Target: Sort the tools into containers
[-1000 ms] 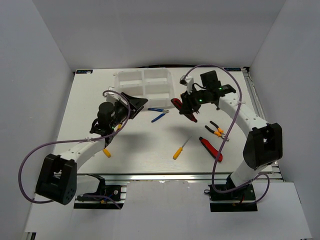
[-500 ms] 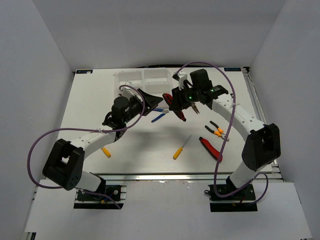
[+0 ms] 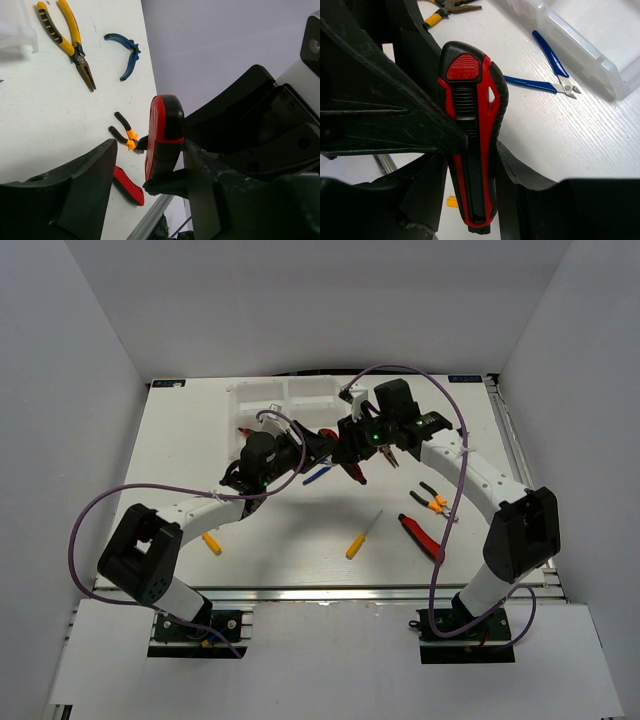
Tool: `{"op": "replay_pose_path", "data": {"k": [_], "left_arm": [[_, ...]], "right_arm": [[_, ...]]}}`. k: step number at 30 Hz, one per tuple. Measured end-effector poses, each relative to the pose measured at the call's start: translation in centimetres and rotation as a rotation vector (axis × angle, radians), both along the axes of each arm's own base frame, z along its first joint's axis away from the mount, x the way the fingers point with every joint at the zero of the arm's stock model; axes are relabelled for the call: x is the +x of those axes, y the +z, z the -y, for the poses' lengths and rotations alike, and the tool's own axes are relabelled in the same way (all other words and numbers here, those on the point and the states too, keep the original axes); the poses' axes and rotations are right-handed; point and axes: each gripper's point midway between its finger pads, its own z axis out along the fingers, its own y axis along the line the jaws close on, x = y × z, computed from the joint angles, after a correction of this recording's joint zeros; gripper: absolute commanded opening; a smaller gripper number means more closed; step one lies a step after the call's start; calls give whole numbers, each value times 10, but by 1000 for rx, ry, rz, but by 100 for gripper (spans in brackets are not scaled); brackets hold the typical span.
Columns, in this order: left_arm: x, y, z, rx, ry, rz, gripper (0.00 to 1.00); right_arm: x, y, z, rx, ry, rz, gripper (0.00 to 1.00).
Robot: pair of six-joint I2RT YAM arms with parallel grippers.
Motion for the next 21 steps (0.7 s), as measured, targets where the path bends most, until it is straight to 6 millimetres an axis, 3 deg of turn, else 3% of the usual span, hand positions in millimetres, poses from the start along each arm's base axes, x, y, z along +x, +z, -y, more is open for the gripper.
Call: {"op": "replay_pose_path", "data": {"k": [7, 11, 12, 15, 17, 19, 21], "left_arm": [[2, 1, 5, 2, -6, 6, 52], [2, 5, 9, -4, -16, 17, 36], [2, 5, 9, 1, -19, 20, 28], [2, 3, 10, 5, -23, 17, 14], [1, 3, 11, 6, -23, 15, 3], [2, 3, 11, 10, -24, 18, 0], [2, 0, 10, 29, -24, 15, 0]], "right_arm": [[-8, 1, -4, 3, 26, 6, 4], [-11, -1, -3, -1, 32, 4, 8], [-11, -2, -3, -3, 32, 6, 9], [-11, -4, -2, -14, 32, 13, 18], [-10, -4, -2, -15, 37, 19, 32], [-10, -4, -1, -18, 42, 26, 52], [-10, -4, -1, -20, 53, 35, 60]]}}
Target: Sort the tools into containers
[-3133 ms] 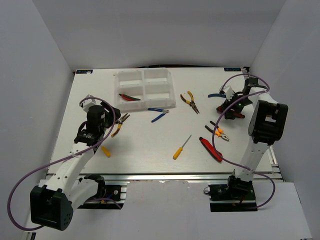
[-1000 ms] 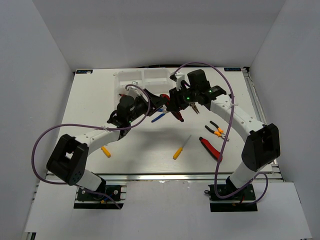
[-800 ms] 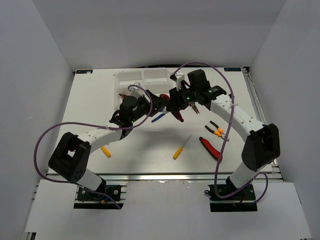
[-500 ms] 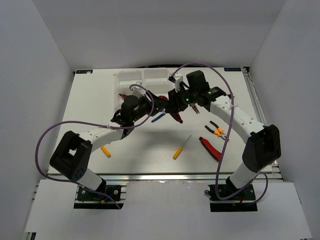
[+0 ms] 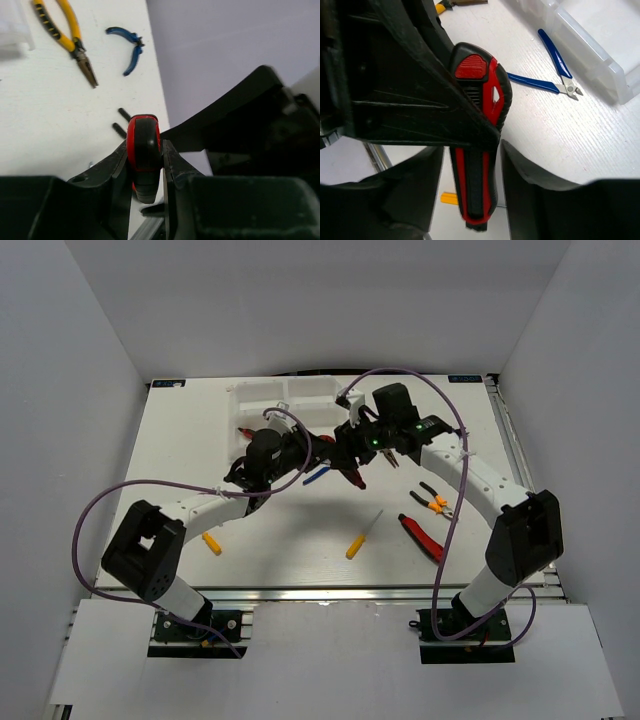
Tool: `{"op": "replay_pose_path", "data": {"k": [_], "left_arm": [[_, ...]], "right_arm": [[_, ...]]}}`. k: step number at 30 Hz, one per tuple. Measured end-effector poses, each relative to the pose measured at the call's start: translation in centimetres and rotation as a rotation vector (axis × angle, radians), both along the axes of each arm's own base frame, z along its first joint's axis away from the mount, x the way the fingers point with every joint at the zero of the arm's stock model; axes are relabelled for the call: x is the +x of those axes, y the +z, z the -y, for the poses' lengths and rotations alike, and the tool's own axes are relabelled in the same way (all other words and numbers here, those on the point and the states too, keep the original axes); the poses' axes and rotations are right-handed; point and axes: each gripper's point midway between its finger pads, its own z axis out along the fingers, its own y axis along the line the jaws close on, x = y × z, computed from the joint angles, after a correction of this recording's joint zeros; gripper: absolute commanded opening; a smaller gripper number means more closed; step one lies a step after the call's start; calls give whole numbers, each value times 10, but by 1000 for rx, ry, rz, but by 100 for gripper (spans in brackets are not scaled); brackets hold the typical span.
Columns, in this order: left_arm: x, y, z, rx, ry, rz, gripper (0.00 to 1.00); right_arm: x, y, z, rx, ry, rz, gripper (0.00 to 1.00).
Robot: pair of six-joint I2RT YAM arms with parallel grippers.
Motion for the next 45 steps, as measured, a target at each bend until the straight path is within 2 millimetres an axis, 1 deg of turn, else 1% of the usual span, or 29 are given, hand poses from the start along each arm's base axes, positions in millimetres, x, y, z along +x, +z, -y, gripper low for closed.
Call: {"op": "replay_pose_path", "data": {"k": [1, 4, 5, 7, 8, 10, 12, 13, 14, 15, 16, 17, 19, 21, 23, 25, 27, 29, 30, 31, 32, 34, 35, 36, 37, 40, 42, 45], "left_arm": [[0, -3, -1, 16, 2, -4, 0], [4, -14, -9, 68, 24, -26, 0], [8, -18, -15, 85, 39, -36, 0], [16, -22, -29, 107, 76, -50, 0], [21, -23, -40, 115, 103, -57, 0], [34, -22, -63, 125, 163, -63, 0], [49, -19, -92, 128, 237, -64, 0], [57, -17, -107, 125, 275, -62, 0], [65, -15, -123, 122, 319, -62, 0], [72, -14, -137, 119, 353, -62, 0], [78, -14, -151, 117, 394, -64, 0], [85, -13, -168, 115, 440, -69, 0], [98, -13, -194, 114, 514, -76, 0], [114, -10, -214, 109, 576, -76, 0], [130, -8, -227, 106, 618, -73, 0], [150, -8, -235, 105, 647, -69, 0], [169, -13, -238, 110, 660, -74, 0], [182, -22, -238, 122, 664, -90, 0], [187, -28, -238, 130, 663, -100, 0], [191, -34, -238, 137, 661, -112, 0], [193, -42, -238, 146, 660, -126, 0], [192, -58, -238, 167, 657, -161, 3], [192, -65, -238, 175, 655, -176, 9], [192, -70, -238, 180, 654, -186, 15], [192, -74, -238, 184, 652, -194, 21], [192, -81, -236, 189, 639, -207, 37], [191, -83, -233, 187, 621, -211, 42], [189, -83, -227, 180, 589, -212, 45]], "right_arm": [[0, 1, 0, 0, 7, 10, 69], [-1, 5, 3, -3, 23, 47, 75], [-1, 6, 5, -4, 26, 60, 77], [-2, 10, 10, -5, 41, 91, 81], [-3, 12, 14, -6, 53, 104, 82], [-3, 18, 23, -2, 78, 133, 82], [-5, 23, 36, 9, 140, 167, 76], [-6, 25, 45, 15, 167, 175, 65], [-7, 26, 53, 22, 189, 186, 58], [-7, 27, 61, 31, 203, 192, 48], [-6, 28, 70, 37, 210, 195, 29], [-5, 28, 78, 41, 212, 200, 22], [-6, 25, 90, 47, 215, 202, 9], [-12, 19, 97, 51, 220, 188, 9], [-20, 12, 101, 54, 225, 168, 12], [-27, 5, 105, 55, 222, 154, 17], [-33, 2, 109, 54, 216, 148, 23], [-36, 1, 114, 55, 203, 147, 29], [-37, 1, 116, 56, 195, 151, 34], [-37, 2, 119, 55, 186, 154, 36], [-36, 2, 122, 54, 177, 158, 38], [-34, 4, 127, 52, 158, 165, 43], [-32, 4, 129, 50, 148, 169, 44], [-30, 4, 132, 48, 138, 170, 48], [-29, 4, 135, 45, 128, 169, 50], [-25, 0, 142, 28, 106, 169, 52], [-23, -3, 146, 9, 88, 166, 52], [-21, -10, 152, -20, 66, 157, 52]]}}
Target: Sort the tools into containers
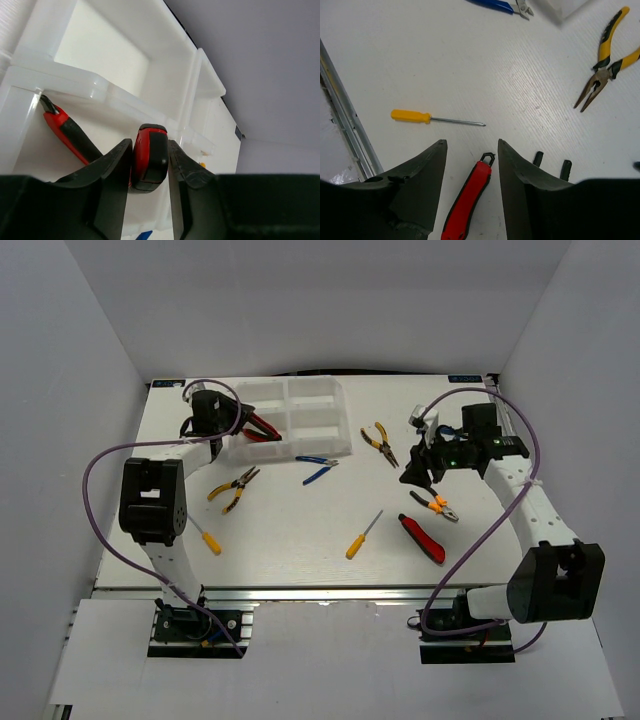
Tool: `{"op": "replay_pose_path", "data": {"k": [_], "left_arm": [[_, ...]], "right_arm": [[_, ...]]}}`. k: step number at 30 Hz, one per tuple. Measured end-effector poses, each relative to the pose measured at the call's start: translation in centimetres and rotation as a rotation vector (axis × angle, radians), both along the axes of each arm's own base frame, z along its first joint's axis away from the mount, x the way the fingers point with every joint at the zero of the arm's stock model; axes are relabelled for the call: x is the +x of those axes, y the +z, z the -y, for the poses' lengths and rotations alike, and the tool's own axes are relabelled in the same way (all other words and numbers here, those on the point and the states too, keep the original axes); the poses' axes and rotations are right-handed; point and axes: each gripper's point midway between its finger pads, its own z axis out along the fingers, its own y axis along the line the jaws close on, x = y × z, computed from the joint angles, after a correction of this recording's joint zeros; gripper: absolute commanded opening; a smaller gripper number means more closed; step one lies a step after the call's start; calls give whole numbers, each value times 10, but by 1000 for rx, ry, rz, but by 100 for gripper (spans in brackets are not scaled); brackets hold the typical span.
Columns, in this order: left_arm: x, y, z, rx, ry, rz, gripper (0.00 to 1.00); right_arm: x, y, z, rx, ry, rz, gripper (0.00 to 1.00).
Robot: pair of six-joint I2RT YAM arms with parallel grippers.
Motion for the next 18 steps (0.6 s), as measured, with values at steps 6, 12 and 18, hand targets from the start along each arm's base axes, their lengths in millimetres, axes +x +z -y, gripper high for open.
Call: {"op": "replay_pose_path", "data": {"k": [6, 12, 18], "left_arm": [[-5, -3, 6, 2, -44, -13, 55], [-14, -15, 6, 36, -71, -64, 69], [-25, -21, -8, 166, -67, -157, 77]], "right_arm": [[-4, -28, 13, -71, -50, -64, 60], [-10, -50, 24, -140, -92, -119, 69], [-24, -71, 35, -199, -112, -176, 70]]}}
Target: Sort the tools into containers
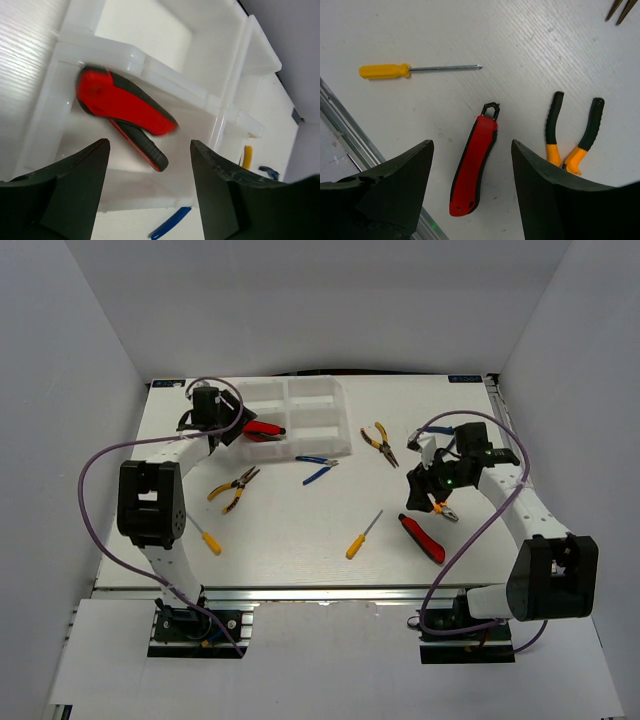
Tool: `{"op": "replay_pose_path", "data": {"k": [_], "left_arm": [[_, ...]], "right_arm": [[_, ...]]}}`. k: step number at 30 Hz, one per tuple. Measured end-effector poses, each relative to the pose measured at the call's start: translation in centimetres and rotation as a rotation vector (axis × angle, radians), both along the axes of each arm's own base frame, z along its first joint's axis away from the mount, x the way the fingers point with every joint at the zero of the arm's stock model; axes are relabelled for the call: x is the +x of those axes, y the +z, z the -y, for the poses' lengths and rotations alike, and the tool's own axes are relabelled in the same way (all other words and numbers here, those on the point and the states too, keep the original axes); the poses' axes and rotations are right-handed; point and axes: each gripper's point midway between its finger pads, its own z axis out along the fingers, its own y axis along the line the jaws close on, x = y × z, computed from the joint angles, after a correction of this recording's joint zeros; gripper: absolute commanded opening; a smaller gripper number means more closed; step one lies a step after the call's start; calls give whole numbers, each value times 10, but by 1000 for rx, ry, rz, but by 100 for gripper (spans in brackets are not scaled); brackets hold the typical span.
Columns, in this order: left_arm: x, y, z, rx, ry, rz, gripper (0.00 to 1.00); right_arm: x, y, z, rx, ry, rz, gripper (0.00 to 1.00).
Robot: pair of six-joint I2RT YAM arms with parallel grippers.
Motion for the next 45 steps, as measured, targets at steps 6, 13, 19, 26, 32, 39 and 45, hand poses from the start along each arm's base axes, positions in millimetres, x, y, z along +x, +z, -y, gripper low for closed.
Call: {"op": "replay_pose_path", "data": {"k": [6, 13, 19, 26, 32, 39, 45], "left_arm": [[5, 40, -23, 150, 39, 29, 78], [-17, 69, -58, 325, 120, 21, 91], [-71, 94, -83, 379, 204, 47, 98], [-123, 98, -104, 338, 270, 76, 98], [-157, 81, -97, 300, 247, 62, 98], [-181, 82, -93, 251, 262, 100, 98], [-193, 79, -92, 231, 269, 110, 98]], "right_arm": [[-12, -18, 13, -68, -50, -40, 70], [-20, -44, 33, -180, -166, -86, 71], [-33, -62, 37, -254, -202, -110, 71], [-37, -72, 33, -317, -204, -101, 73], [-36, -90, 32, -387, -195, -133, 73], [-37, -101, 27, -419, -165, -143, 72], [-36, -110, 29, -453, -168, -150, 68]]}}
